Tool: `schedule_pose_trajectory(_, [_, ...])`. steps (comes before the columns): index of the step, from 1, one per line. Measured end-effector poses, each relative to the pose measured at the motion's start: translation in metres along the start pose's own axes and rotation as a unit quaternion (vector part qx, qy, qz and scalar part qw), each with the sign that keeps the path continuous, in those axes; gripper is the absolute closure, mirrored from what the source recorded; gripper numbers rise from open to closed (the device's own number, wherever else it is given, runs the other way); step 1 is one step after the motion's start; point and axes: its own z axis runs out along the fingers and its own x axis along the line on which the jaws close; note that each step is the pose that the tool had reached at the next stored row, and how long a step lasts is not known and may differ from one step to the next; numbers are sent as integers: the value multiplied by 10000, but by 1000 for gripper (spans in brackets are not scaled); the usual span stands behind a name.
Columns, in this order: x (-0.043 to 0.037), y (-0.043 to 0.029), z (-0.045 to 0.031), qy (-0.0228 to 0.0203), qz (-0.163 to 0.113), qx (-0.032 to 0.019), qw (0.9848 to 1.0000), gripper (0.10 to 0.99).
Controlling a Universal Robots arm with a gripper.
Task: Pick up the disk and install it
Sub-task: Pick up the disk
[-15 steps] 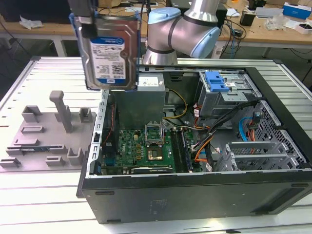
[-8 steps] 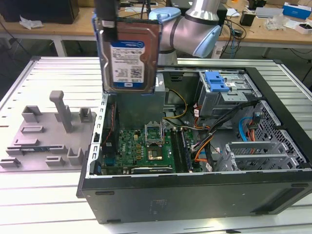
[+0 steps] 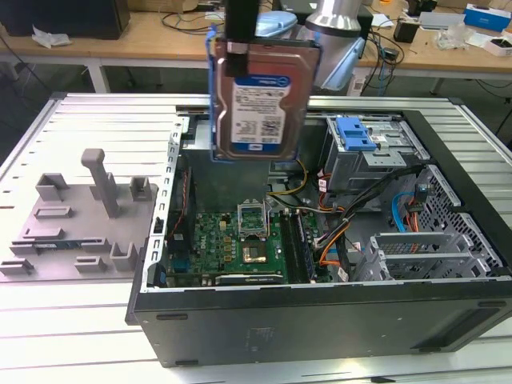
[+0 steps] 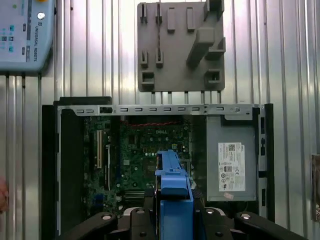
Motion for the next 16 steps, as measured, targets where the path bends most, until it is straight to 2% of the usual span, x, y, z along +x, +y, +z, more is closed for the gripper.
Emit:
schedule_pose_trajectory(5, [91, -425, -18, 0, -5, 0, 10000, 722])
schedule_pose_trajectory(6, [102, -461, -20, 0, -6, 0, 10000, 722])
schedule_pose_trajectory(8, [113, -497, -20, 0, -6, 1, 10000, 722])
schedule_pose_trajectory(16, [114, -498, -21, 0, -7, 0, 10000, 722])
